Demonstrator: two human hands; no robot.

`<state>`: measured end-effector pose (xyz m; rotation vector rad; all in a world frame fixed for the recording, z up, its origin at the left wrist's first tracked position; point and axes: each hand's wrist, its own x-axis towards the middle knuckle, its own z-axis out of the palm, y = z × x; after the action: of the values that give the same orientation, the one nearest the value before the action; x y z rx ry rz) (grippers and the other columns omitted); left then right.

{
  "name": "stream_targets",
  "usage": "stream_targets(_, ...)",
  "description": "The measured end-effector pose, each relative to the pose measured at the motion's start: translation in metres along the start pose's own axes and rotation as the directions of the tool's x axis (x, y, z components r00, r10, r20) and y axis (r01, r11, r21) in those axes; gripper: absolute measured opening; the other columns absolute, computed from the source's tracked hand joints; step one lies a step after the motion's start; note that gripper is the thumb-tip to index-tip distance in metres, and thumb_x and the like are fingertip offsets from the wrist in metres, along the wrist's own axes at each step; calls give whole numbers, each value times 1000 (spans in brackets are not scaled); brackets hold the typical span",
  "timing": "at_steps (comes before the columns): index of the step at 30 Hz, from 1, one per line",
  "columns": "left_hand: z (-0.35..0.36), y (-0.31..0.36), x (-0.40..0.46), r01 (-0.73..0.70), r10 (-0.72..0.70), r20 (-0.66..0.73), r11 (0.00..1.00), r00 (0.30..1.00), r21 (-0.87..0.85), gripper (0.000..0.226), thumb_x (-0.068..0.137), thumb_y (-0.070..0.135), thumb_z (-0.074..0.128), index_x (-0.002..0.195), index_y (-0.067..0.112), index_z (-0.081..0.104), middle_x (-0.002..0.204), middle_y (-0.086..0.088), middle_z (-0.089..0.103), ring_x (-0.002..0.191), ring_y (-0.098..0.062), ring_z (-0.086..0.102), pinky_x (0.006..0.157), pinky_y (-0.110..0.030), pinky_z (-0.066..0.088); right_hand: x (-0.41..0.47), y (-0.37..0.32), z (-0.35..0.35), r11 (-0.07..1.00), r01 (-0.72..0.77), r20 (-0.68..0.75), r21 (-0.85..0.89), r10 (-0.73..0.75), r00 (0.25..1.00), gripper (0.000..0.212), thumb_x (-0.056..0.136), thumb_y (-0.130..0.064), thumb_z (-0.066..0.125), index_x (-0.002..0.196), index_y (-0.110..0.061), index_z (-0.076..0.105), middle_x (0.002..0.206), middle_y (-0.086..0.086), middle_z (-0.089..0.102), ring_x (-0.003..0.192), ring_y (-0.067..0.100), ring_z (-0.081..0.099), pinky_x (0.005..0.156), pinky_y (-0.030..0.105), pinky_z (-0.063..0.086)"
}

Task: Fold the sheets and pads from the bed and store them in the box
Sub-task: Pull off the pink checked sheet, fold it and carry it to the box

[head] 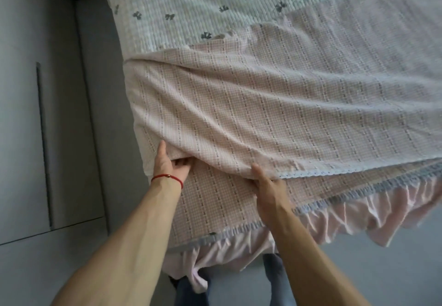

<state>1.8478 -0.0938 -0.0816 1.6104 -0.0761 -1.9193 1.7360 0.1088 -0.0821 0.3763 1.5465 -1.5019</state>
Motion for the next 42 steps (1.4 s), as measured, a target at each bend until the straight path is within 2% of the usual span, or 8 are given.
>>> stream_targets(2, -10, 9, -1, -3, 3, 11, 1000, 1000, 28, 41, 97, 32, 65, 132, 12, 59, 128, -17, 63, 117, -32, 60, 87, -53, 54, -8, 3, 21, 986, -9, -9, 165, 11, 1000, 41, 91, -20, 76, 116, 11, 66, 107, 23, 76, 105, 34, 74, 94, 47, 59)
stream_targets(5, -47, 33, -26, -27, 23, 41, 995, 999, 97, 23, 98, 26, 64, 120, 18, 65, 113, -11, 70, 104, -28, 66, 76, -47, 55, -27, 10, 41, 979, 42, -111, 200, -20, 994, 27, 93, -14, 74, 114, 2, 68, 102, 17, 77, 94, 32, 76, 82, 43, 63)
stream_targets(9, -109, 53, -58, -20, 8, 82, 988, 997, 152, 10, 99, 16, 61, 106, 23, 64, 112, -6, 68, 103, -22, 64, 93, -39, 52, -58, 22, 44, 980, 130, -215, 153, -95, 972, 18, 94, -13, 72, 109, -8, 64, 107, 16, 74, 94, 31, 75, 79, 44, 63)
stream_targets(14, -170, 28, -51, 119, -116, -28, 971, 993, 209, 7, 102, 16, 57, 102, 19, 63, 108, -4, 65, 97, -18, 61, 95, -36, 46, -67, 64, 24, 996, -13, -315, 90, 41, 948, 19, 94, -18, 72, 108, -9, 63, 104, 10, 73, 94, 30, 72, 90, 50, 60)
stream_targets(28, -226, 10, -47, 212, -200, -75, 948, 977, 238, 11, 104, 13, 53, 101, 10, 63, 105, -9, 66, 99, -21, 61, 106, -35, 42, -76, 117, 23, 977, -69, -206, 201, 111, 972, 20, 93, -10, 73, 112, -7, 69, 114, 7, 76, 104, 27, 72, 81, 36, 61)
stream_targets(36, -240, 13, -25, 257, -184, -217, 887, 959, 385, 19, 105, 4, 46, 90, 4, 58, 94, -14, 60, 87, -24, 59, 86, -34, 55, -87, 135, 49, 990, -41, -306, -138, -3, 952, 19, 91, -28, 77, 104, -17, 71, 101, -5, 76, 94, 17, 73, 84, 36, 62)
stream_targets(39, -236, 23, -11, 156, 123, -307, 654, 944, 740, 27, 83, 17, 66, 99, -4, 59, 95, -21, 63, 92, -34, 64, 86, -43, 57, -94, 132, 54, 953, 5, -351, -303, -116, 929, 27, 91, -32, 73, 111, -15, 68, 101, -11, 70, 96, 13, 67, 78, 27, 55)
stream_targets(42, -187, 38, -21, -242, 426, 179, 98, 887, 965, 55, 75, 11, 74, 127, 17, 56, 128, -3, 58, 114, -27, 57, 102, -43, 47, -98, 140, 73, 944, -40, -512, -329, -143, 847, 49, 89, -39, 74, 126, -12, 55, 118, -3, 61, 113, 19, 57, 94, 34, 50)
